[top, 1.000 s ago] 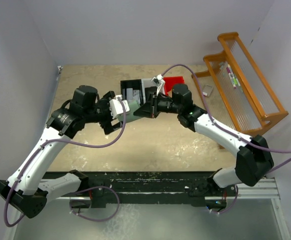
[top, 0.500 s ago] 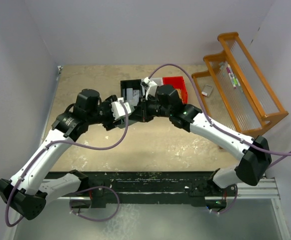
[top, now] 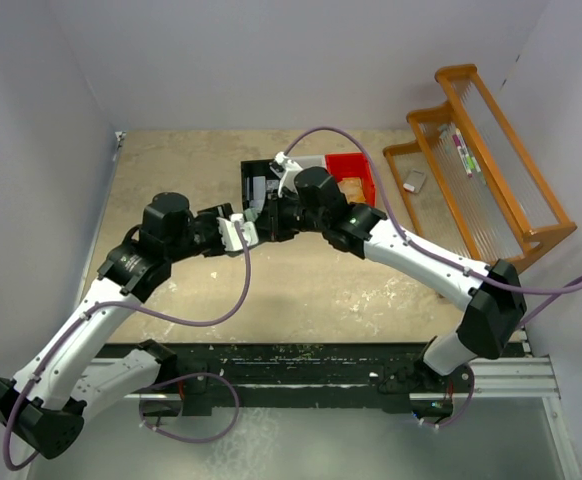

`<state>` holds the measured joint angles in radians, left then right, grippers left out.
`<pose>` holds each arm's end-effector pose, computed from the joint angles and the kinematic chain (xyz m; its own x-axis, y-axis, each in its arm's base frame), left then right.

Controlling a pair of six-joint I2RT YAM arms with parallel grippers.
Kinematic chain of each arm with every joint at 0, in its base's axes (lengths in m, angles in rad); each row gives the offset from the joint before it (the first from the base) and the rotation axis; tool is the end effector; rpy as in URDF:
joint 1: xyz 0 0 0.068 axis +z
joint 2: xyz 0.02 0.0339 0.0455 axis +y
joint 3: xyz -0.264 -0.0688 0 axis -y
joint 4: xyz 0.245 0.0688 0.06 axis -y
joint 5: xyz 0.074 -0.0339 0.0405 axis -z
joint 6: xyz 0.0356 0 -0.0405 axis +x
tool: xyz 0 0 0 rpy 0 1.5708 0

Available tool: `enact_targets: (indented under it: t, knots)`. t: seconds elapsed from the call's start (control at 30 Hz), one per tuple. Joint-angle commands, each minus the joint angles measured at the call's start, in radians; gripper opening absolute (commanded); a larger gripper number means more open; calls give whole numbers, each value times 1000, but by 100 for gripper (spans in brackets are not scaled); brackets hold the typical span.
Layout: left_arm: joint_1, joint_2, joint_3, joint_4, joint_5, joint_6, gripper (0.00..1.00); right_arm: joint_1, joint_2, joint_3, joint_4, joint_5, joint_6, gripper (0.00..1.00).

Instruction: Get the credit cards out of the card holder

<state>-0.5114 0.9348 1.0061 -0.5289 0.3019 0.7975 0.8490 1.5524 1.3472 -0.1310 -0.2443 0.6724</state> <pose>0.1694 -0.1072 0.3555 0.2317 0.6534 -0.7206 0.7646 0.3357 0.5502 0.2378 0.2832 0.3505 -0.7182 0.0988 -0.6888 -0.5521 0.5217 0.6504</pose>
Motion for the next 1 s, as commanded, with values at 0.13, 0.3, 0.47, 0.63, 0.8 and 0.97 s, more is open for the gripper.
enact_targets:
  t: [0.13, 0.3, 0.47, 0.63, 0.8, 0.97]
  knots:
    - [-4, -26, -44, 48, -1, 75, 50, 15, -18, 67, 48, 7, 53, 0]
    - [-6, -31, -51, 62, -26, 66, 49, 24, -14, 69, 53, -1, 56, 0]
    - [-11, -33, -72, 140, -86, 68, 38, 39, -2, 71, 62, -10, 69, 0]
    - [-12, -44, -103, 184, -129, 82, 26, 47, 0, 73, 67, -9, 76, 0]
    - [-13, -59, -121, 242, -180, 74, 18, 48, 6, 73, 71, -9, 82, 0]
    - [-13, -70, -143, 309, -255, 100, 6, 48, 8, 55, 76, 0, 85, 0]
